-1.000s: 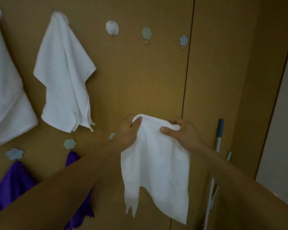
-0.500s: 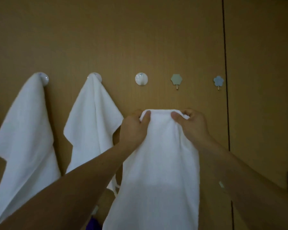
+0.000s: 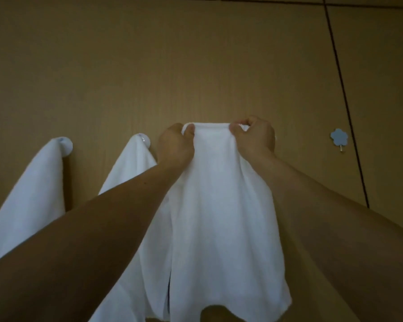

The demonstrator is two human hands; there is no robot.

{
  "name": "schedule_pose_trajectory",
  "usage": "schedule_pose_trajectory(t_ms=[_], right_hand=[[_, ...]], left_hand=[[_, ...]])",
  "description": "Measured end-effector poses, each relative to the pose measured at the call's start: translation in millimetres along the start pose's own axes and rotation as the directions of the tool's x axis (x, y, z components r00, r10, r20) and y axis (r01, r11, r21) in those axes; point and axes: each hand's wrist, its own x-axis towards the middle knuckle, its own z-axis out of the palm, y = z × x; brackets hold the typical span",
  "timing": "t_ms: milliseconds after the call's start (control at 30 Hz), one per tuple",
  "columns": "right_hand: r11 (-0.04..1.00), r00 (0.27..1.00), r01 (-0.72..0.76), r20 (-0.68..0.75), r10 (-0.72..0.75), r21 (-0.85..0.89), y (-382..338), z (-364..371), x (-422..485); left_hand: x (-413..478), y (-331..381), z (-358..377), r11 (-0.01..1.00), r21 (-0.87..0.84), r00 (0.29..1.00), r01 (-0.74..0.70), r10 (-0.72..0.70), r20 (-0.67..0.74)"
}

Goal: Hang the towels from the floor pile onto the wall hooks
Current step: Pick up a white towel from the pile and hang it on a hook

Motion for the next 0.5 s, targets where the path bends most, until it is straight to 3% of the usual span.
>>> schedule_pose_trajectory(t_ms=[367,433,500], right_hand=[[0.965,0.989,0.147,0.054,-0.139,-0.215,16.8,37.1,28.8],[0.969,0.990,0.129,0.084,-0.113,-0.212,20.4,36.1,24.6],[0.981,0.991,0.064,0.129,-0.040,-0.185,22.5,31.4,20.1]], left_hand=[[26.1,-13.3,19.8,0.981,0.192,0.998,0.038,-0.030,-0.046],[18.4,-12.7,22.1,0.978,0.196,0.998,0.066,-0.069,0.011],[10.8,-10.0,26.1,0.979,0.051,0.967,0.196,-0.202,0.157]])
